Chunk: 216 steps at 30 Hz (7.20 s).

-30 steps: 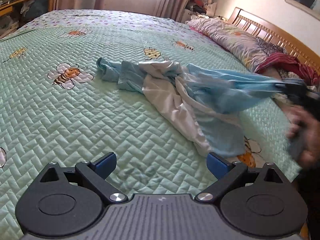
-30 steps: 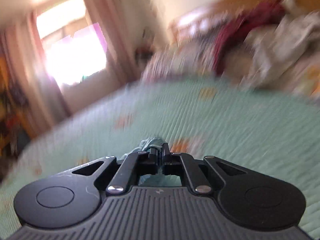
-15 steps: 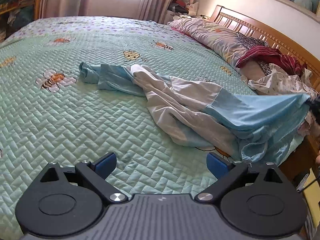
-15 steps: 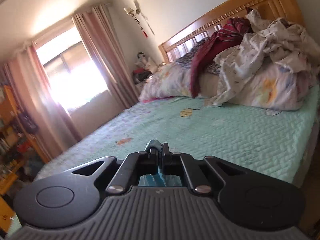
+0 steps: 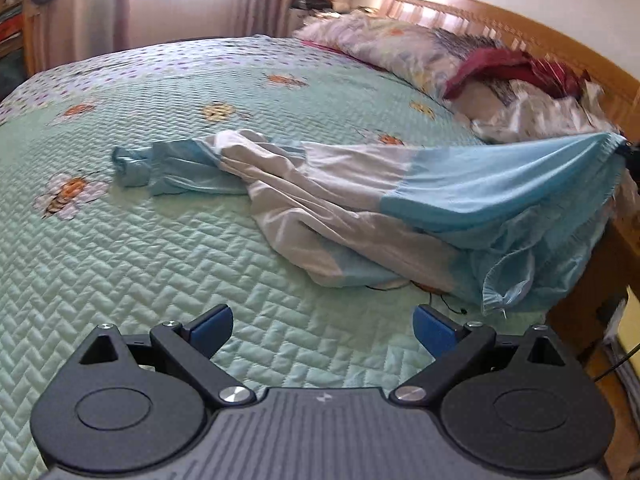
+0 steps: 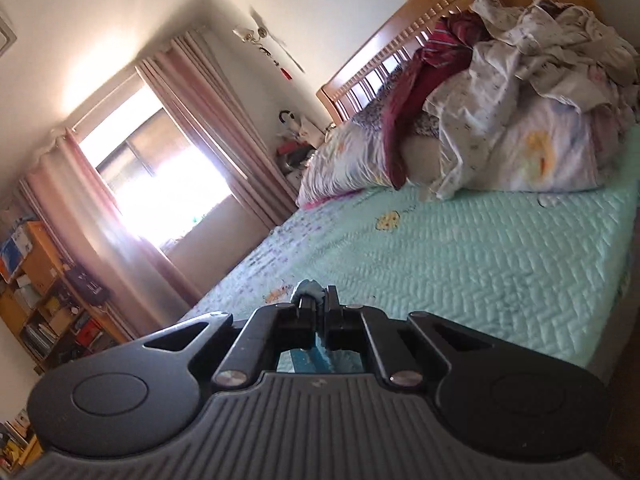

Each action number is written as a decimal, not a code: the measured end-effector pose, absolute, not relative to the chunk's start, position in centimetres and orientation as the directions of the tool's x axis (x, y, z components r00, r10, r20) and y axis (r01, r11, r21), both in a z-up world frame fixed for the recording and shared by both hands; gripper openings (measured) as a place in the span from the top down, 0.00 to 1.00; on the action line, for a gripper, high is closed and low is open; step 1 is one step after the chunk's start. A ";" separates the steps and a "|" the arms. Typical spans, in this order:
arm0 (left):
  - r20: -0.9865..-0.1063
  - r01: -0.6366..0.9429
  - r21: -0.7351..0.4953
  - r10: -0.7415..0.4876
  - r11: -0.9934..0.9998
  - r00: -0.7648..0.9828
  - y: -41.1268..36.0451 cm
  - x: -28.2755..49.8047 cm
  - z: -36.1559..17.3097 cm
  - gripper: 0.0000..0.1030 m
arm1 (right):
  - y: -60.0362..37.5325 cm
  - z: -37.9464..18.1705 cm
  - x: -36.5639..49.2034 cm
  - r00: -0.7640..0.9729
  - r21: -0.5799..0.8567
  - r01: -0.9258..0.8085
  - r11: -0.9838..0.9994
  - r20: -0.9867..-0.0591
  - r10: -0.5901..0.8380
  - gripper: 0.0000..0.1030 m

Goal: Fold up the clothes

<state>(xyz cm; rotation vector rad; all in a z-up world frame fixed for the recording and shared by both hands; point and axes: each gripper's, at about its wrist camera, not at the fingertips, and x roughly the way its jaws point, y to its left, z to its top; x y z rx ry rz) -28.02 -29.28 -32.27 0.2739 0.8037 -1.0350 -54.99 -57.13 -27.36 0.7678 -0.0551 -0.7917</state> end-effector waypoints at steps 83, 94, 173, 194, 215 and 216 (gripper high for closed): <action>-0.567 0.507 -0.154 -0.496 0.848 0.658 -18.2 -11.3 -25.2 0.17 | -56.9 -26.4 -43.6 0.909 0.720 0.405 0.563 -0.255 -0.328 0.83; -0.602 0.526 -0.279 -0.573 0.804 0.556 -14.4 -16.7 -31.7 0.18 | -52.0 -39.0 -48.1 0.744 0.668 0.668 0.327 -0.614 -0.264 0.63; -0.716 0.388 0.100 -0.204 0.916 0.667 -18.8 -24.4 -24.9 0.01 | -37.8 -32.6 -37.5 0.789 0.423 0.392 0.817 -0.611 -0.062 0.13; -0.857 0.306 -0.005 -0.162 0.952 0.490 -18.1 -16.4 -32.9 0.01 | -53.1 -35.0 -30.2 0.795 0.327 0.546 0.771 -0.493 -0.354 0.99; -0.875 0.354 0.045 -0.134 0.934 0.466 -20.2 -17.1 -34.1 0.01 | -49.0 -39.1 -14.9 0.691 0.098 0.414 0.905 -0.681 -0.243 0.92; -0.874 0.357 0.047 -0.135 0.933 0.467 -20.1 -17.1 -34.2 0.01 | -50.4 -38.8 -15.7 0.710 0.176 0.450 0.875 -0.665 -0.231 0.90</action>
